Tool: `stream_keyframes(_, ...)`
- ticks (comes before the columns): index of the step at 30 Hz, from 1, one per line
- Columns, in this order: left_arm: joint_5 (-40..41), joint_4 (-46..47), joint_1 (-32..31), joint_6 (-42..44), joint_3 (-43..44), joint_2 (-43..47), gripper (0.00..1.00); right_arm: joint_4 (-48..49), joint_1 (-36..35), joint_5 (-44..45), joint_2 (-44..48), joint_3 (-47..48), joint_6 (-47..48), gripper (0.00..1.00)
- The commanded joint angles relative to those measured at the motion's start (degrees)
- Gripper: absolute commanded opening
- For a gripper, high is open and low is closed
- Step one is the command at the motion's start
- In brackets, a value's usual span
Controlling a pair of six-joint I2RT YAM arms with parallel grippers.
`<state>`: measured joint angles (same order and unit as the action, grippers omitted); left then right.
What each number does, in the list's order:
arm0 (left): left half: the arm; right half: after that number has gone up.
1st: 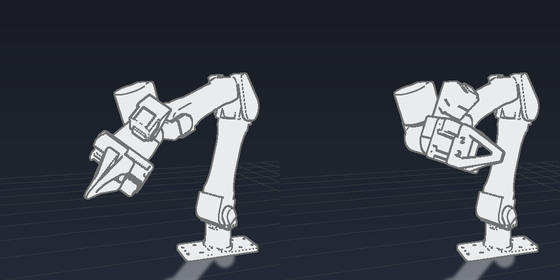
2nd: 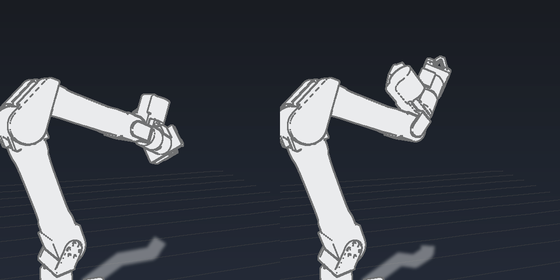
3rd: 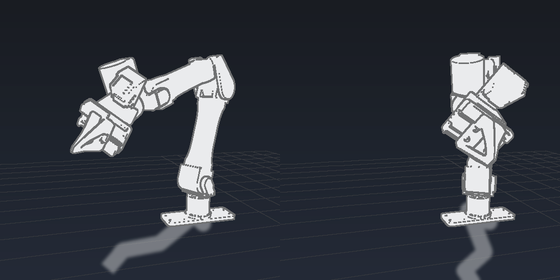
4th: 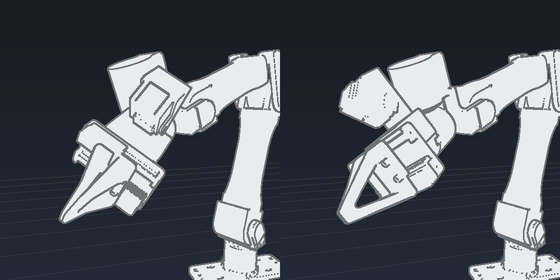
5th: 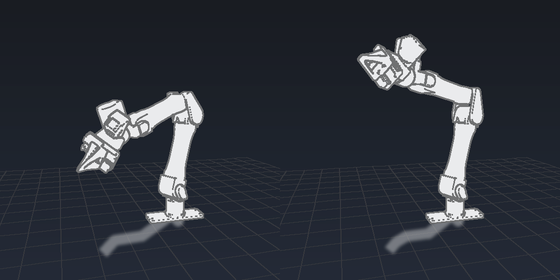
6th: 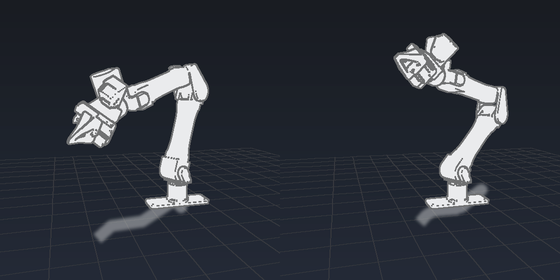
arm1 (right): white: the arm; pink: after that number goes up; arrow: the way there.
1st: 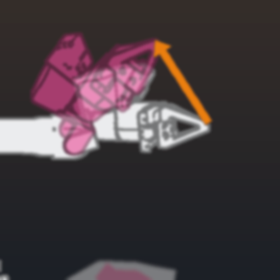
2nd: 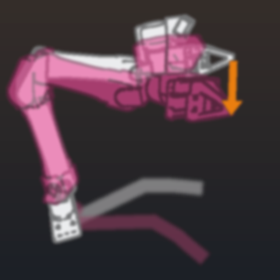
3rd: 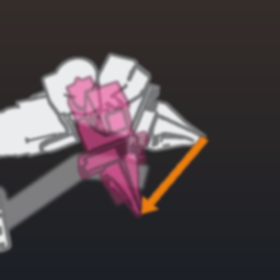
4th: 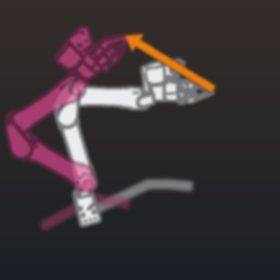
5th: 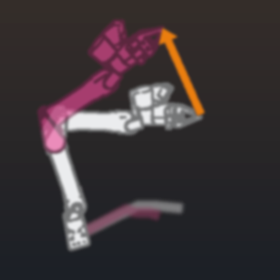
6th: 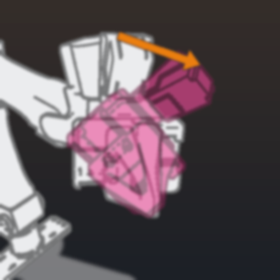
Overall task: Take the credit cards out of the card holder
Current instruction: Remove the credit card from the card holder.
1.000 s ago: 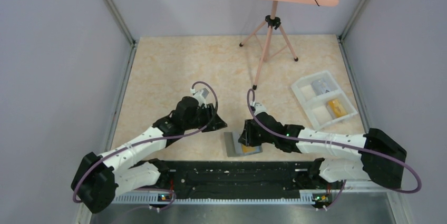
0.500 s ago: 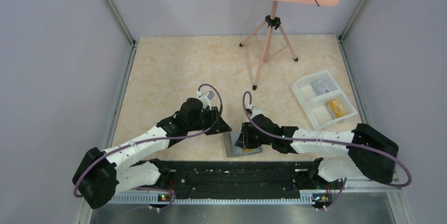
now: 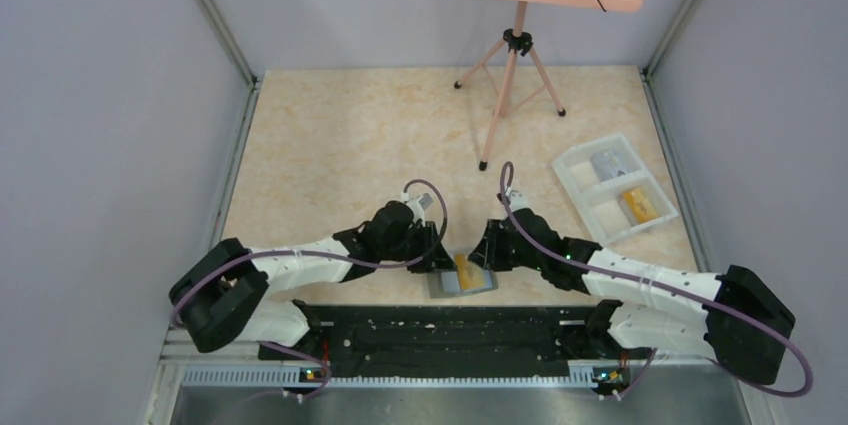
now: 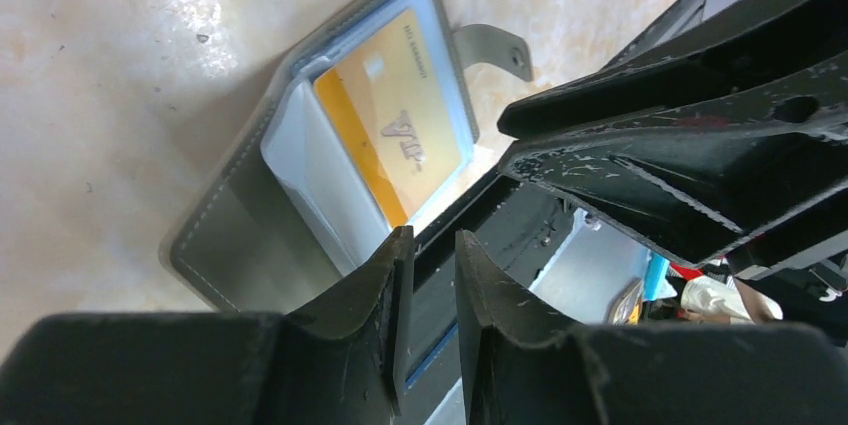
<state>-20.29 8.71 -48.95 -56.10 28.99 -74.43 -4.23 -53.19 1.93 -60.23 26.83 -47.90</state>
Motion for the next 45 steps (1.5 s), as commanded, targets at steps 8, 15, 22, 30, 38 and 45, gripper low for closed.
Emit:
stream_keyframes(8,1.89,15.04,-0.45,-2.18,-4.34,-11.47,0.31,6.83,4.64,-3.44,-5.27,-6.27,0.82,0.18)
stream_keyframes(15,0.08,21.08,-0.49,-2.69,-4.64,-16.3,0.34,7.86,4.79,-3.52,-3.7,-10.14,-0.66,0.14)
stream_keyframes(22,-0.05,23.23,-0.53,-3.48,-5.52,-16.16,0.29,8.89,4.85,-3.54,-3.15,-11.9,-1.79,0.11)
stream_keyframes(30,-3.57,29.31,-0.49,-7.39,-7.22,-15.28,0.12,9.59,4.78,-2.68,-3.74,-12.69,-2.23,0.1)
stream_keyframes(38,-5.2,29.93,-0.28,-8.74,-7.4,-13.59,0.0,7.99,4.81,-2.2,-2.25,-12.84,-2.54,0.1)
stream_keyframes(45,-3.56,25.83,0.79,-8.74,-8.97,-9.43,0.0,5.08,4.9,1.08,-1.17,-11.92,-1.87,0.1)
